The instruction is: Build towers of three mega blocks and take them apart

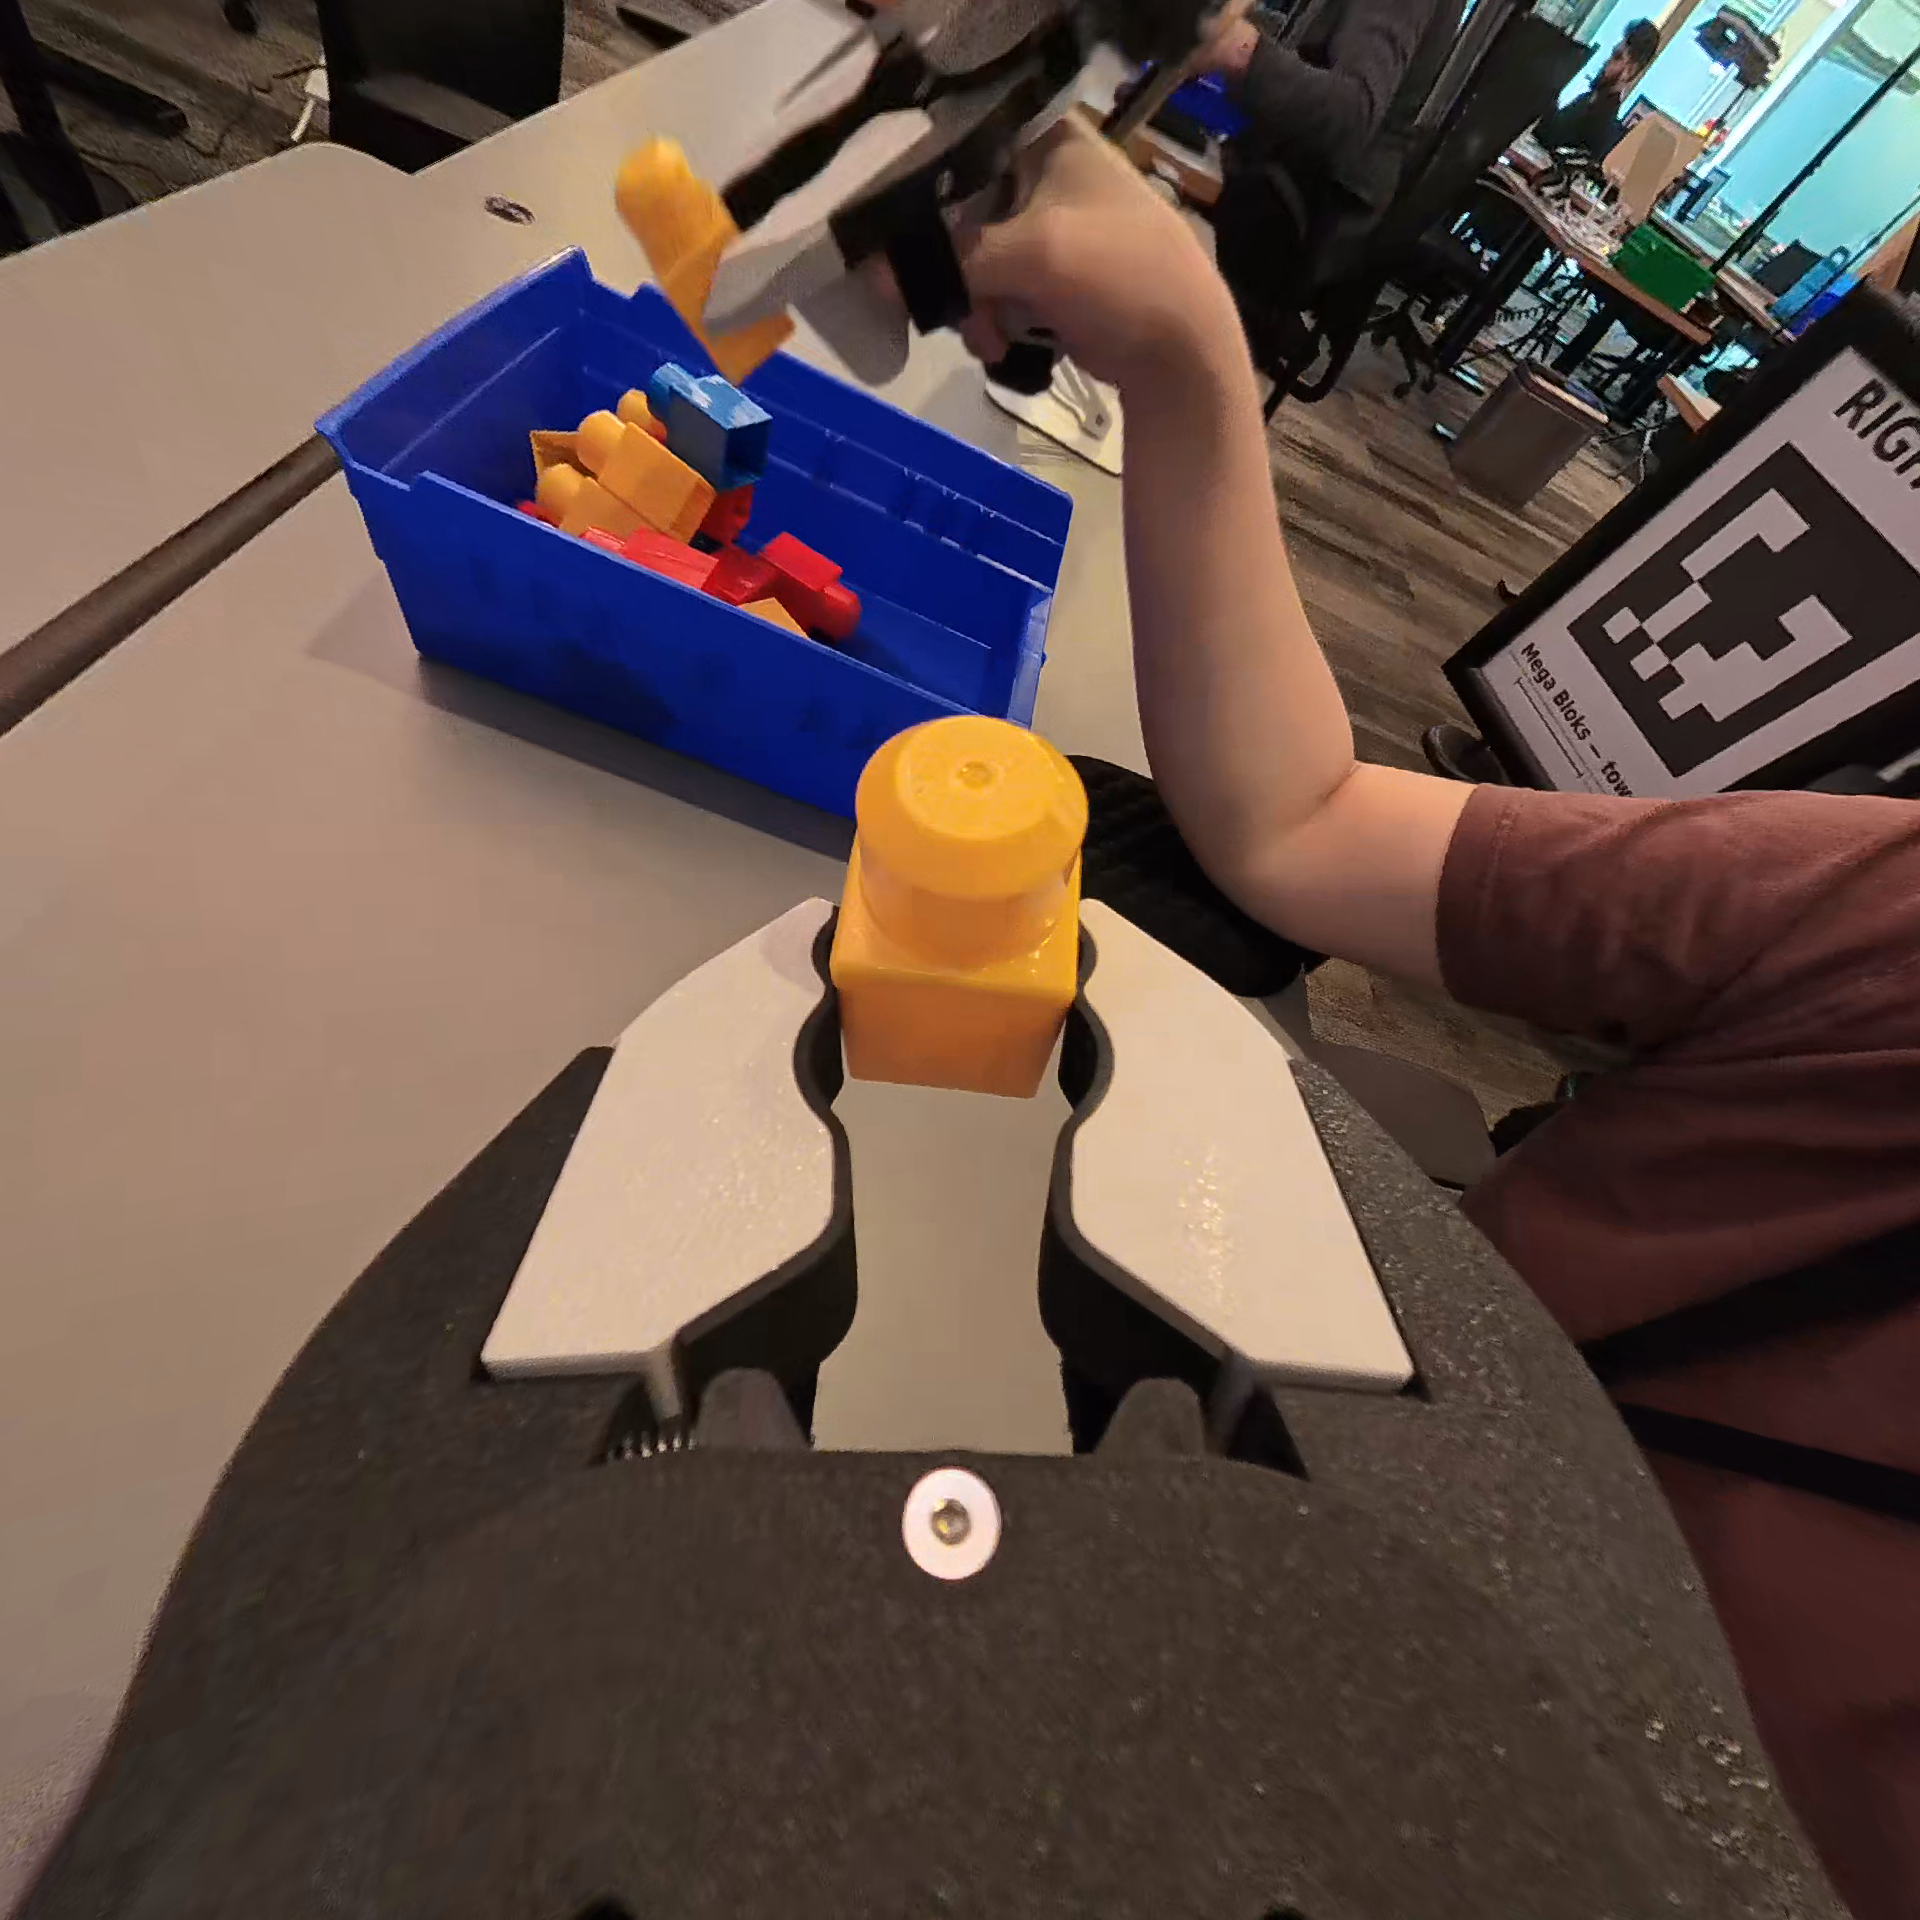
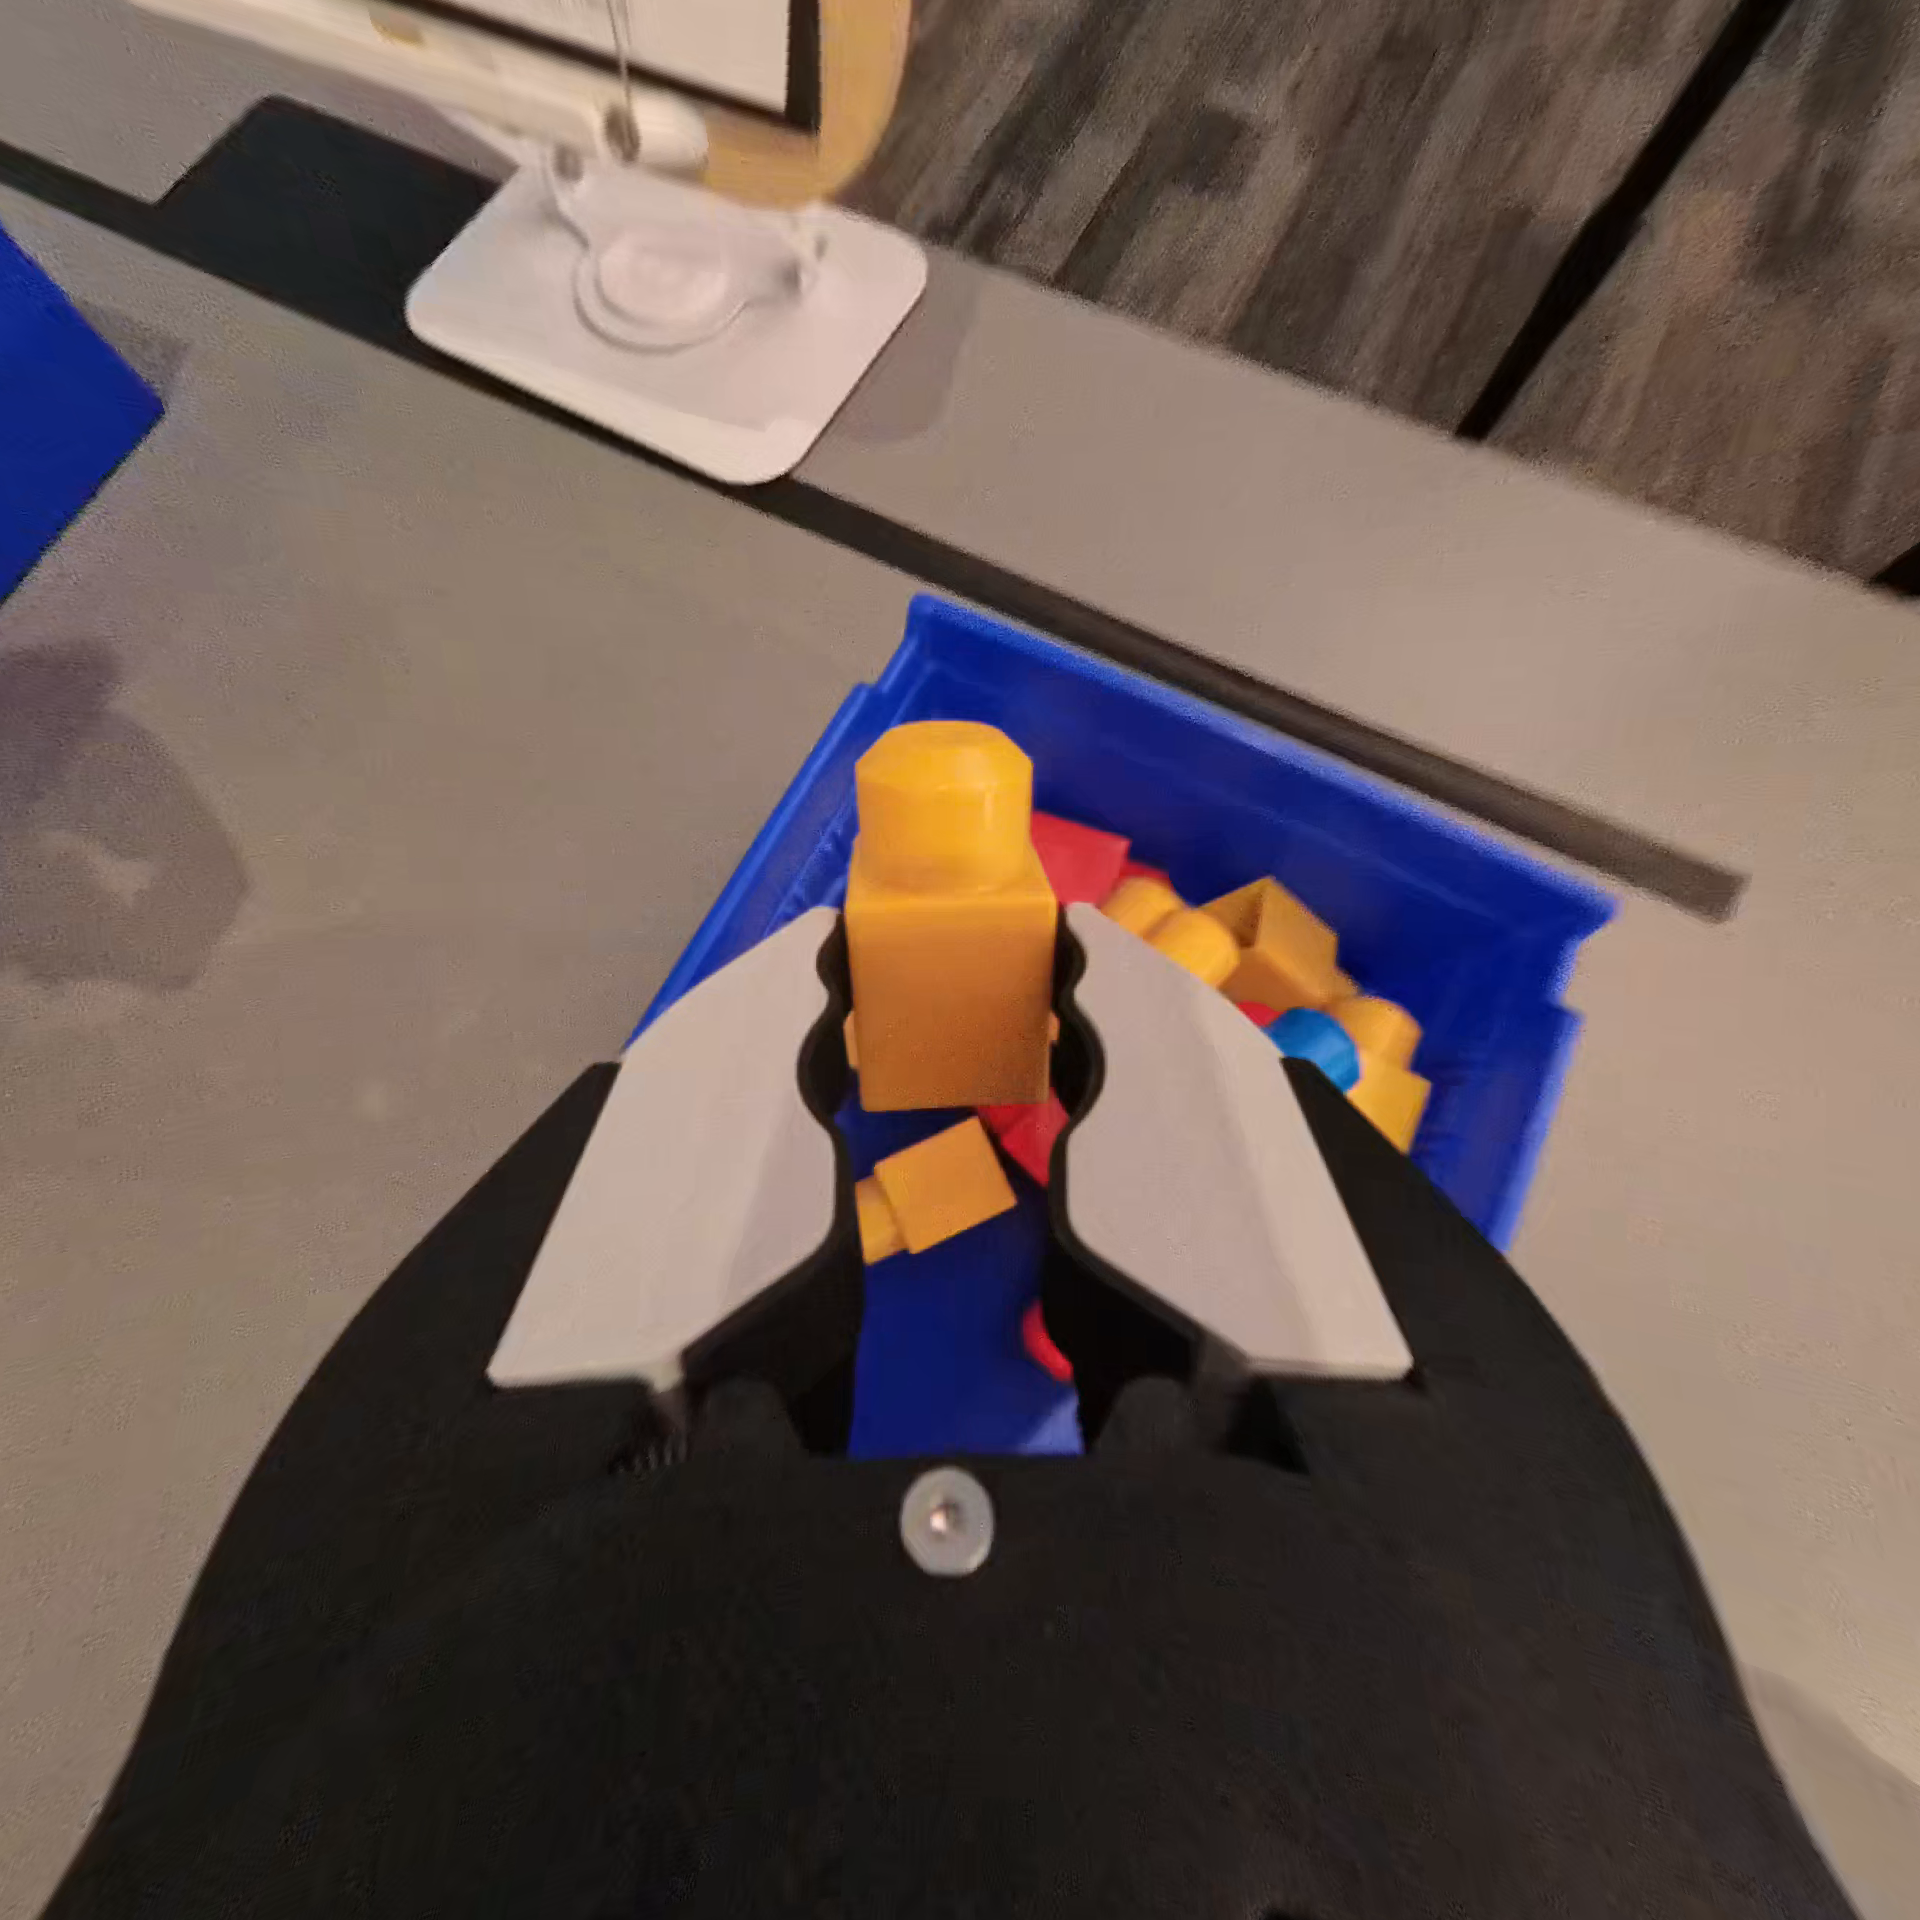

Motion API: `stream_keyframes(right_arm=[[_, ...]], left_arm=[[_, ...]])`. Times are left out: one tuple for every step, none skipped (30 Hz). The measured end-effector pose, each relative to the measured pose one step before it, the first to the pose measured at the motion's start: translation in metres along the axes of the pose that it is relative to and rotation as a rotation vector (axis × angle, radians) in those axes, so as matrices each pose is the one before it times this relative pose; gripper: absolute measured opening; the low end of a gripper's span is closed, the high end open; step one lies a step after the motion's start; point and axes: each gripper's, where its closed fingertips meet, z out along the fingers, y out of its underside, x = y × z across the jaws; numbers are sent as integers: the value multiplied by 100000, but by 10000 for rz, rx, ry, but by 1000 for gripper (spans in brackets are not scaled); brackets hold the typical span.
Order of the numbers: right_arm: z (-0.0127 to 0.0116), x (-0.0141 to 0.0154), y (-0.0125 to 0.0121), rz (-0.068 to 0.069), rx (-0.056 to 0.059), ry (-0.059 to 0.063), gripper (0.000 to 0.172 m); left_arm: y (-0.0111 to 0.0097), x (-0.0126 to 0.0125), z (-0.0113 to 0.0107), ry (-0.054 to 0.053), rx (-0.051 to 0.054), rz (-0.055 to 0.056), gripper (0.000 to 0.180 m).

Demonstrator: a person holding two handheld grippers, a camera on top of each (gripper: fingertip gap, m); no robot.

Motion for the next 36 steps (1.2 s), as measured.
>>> stream_keyframes(right_arm=[[977,-117,597,135,-273,-514,37],[1042,189,252,-46,-129,-148,37],[1063,513,323,43,-239,172,37],[1045,628,561,61,-437,332,37],[944,627,562,-84,-448,416,37],[699,605,356,-229,-326,480,37],[313,531,44,-353,-157,517,38],[-174,390,-341,-404,63,511,45],[-721,28,-874,-438,399,345,52],[-1212,-647,-1663,-587,868,23,56],[-1562,-1377,-2433,-803,1276,-237,66],[-1699,-2117,-3071,-998,1522,-461,73],[-1543,-2875,-3584,-1122,1680,-713,79],[-1104,-3329,-3934,-1138,1733,-821,84],[-453,-3327,-3927,-1108,1656,-747,86],[260,-3098,-3479,-1080,1374,-667,86],[853,-2724,-2517,-922,811,-644,84],[1182,-2167,-1397,-654,192,-542,81],[1243,-1460,-590,-516,-208,-280,79],[1064,-936,-353,-509,-223,-36,80],[832,-742,-443,-416,2,4,80],[641,-648,-450,-221,108,-61,80],[492,-497,-282,-111,35,-87,80],[284,-163,-144,-157,-40,64,76],[21,87,-167,-217,7,171,71],[-151,64,-168,-115,30,51,68],[-239,103,-84,47,-26,-35,68],[-433,409,7,10,-80,100,68],[-753,811,271,-89,-166,278,68],[-1055,1093,753,-1,-330,303,68],[-1260,1331,1400,299,-524,252,68],[-1346,1729,2000,631,-606,363,68],[-1231,2155,2390,889,-554,543,68],[-918,2195,2838,1111,-638,469,68],[-503,2190,3349,1211,-899,411,68],[-4,2167,3621,1127,-1066,411,68]], left_arm=[[-28,30,-171,-11,-3,0,39],[-32,-27,-114,-31,18,-12,39],[3,-35,-48,-14,5,-28,39],[76,10,15,23,-32,-36,39],[102,-3,61,21,-51,-38,39],[132,-13,81,26,-76,-37,39],[157,1,91,42,-89,-48,39],[155,15,74,71,-86,-71,39],[199,60,52,121,-118,-95,39],[214,102,17,150,-133,-106,39],[145,93,-41,128,-105,-93,39],[-37,82,-97,80,-2,-14,39],[-68,248,-120,148,31,11,39],[14,513,-116,319,-26,-50,39],[18,566,-124,365,-15,-101,39],[-91,533,-135,336,46,-93,39],[-161,458,-143,285,113,-68,39],[-52,401,-119,238,42,-68,39],[11,346,-76,187,-2,-29,39],[27,380,-36,195,-5,26,39],[100,359,26,163,-66,17,39],[136,185,86,39,-93,49,39],[148,248,138,71,-112,127,39],[39,461,172,202,-48,171,39],[92,291,181,122,-78,53,39],[26,224,108,105,-33,-17,39],[-79,243,72,110,51,24,39],[-143,280,-51,91,64,131,39],[-191,26,-242,-142,59,162,43],[-291,-208,-466,-373,124,203,50],[-344,-362,-688,-539,178,300,54],[-367,-689,-891,-796,160,403,54],[-450,-627,-973,-764,222,493,54],[-568,-354,-1008,-551,343,390,53],[-636,-282,-988,-420,404,183,53],[-547,-323,-906,-362,339,-6,52]])
